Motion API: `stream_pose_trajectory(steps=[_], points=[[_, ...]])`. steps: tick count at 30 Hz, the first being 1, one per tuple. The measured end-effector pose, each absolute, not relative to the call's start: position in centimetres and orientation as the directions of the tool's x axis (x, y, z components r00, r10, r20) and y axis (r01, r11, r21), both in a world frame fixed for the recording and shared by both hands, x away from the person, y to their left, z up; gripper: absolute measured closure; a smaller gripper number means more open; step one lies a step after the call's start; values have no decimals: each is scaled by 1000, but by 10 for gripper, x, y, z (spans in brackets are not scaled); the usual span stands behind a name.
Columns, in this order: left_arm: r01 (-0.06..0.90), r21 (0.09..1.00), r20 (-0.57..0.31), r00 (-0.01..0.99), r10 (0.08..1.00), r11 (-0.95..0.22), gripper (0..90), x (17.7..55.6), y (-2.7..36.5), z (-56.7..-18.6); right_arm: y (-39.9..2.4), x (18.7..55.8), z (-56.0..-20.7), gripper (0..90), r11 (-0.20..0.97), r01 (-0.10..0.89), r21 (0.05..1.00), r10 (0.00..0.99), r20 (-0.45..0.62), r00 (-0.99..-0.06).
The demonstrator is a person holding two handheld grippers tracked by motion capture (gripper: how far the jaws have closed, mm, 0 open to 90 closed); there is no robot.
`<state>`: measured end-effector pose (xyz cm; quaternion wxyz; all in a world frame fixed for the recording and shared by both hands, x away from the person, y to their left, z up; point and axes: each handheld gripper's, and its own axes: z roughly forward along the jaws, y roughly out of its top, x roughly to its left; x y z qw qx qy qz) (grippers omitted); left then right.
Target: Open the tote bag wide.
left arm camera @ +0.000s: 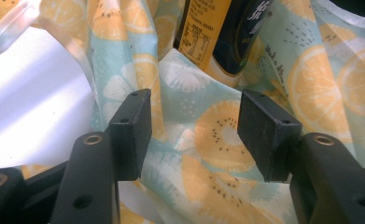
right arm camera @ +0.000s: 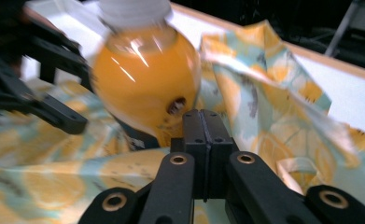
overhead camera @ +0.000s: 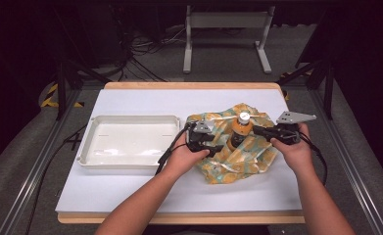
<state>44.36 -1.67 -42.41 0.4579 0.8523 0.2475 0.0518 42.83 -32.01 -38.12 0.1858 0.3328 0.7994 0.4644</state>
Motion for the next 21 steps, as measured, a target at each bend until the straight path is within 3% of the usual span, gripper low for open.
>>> stream_pose_trajectory(steps=[7, 11, 17, 21], points=[[376, 806, -143, 873, 466, -458, 460, 442, -16, -424, -320, 436, -403, 873, 388, 430, 815, 717, 26, -696], [372, 813, -139, 872, 470, -448, 425, 442, -16, -423, -323, 434, -414, 770, 423, 451, 786, 719, 12, -695], [360, 844, -161, 877, 454, -397, 291, 441, -16, -419, -330, 428, -426, 664, 448, 468, 761, 724, -3, -689], [327, 867, -146, 888, 437, -376, 237, 437, -16, -413, -334, 424, -430, 493, 439, 471, 765, 739, -9, -674]])
